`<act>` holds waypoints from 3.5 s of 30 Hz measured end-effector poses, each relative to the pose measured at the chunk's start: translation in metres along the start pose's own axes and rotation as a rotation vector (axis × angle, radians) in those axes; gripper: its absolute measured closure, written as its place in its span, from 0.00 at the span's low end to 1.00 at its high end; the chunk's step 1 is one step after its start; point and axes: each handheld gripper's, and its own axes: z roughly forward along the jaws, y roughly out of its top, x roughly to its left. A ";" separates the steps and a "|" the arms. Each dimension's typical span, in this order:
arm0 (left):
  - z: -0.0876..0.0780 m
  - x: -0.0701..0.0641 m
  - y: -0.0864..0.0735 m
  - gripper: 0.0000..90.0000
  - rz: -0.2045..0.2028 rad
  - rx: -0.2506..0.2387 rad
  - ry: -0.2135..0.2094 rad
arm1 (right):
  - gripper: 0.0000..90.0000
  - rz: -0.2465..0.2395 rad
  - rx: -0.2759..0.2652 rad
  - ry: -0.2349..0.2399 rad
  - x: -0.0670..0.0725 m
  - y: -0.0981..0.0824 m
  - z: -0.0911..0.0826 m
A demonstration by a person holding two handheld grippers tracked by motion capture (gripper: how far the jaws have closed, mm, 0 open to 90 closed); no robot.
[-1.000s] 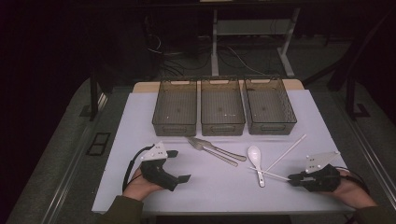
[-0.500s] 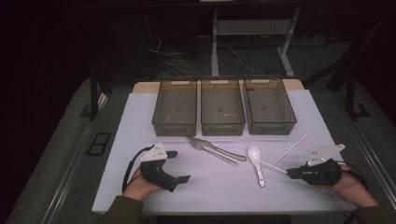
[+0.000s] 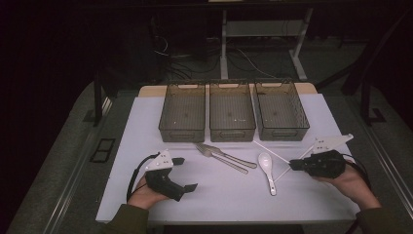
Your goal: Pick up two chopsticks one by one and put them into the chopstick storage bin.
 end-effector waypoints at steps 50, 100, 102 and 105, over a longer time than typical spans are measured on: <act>0.002 -0.003 0.003 0.00 -0.006 -0.030 0.007 | 0.94 0.206 -0.078 -0.108 -0.011 0.193 0.113; 0.002 -0.003 0.005 0.00 0.011 -0.023 -0.015 | 0.54 0.242 -0.017 -0.090 -0.010 0.286 0.218; 0.002 -0.004 0.004 0.00 0.007 -0.024 -0.011 | 0.54 0.219 -0.035 -0.085 -0.009 0.280 0.205; 0.002 -0.003 0.004 0.00 0.011 -0.022 -0.009 | 0.55 0.202 -0.061 -0.072 -0.009 0.267 0.185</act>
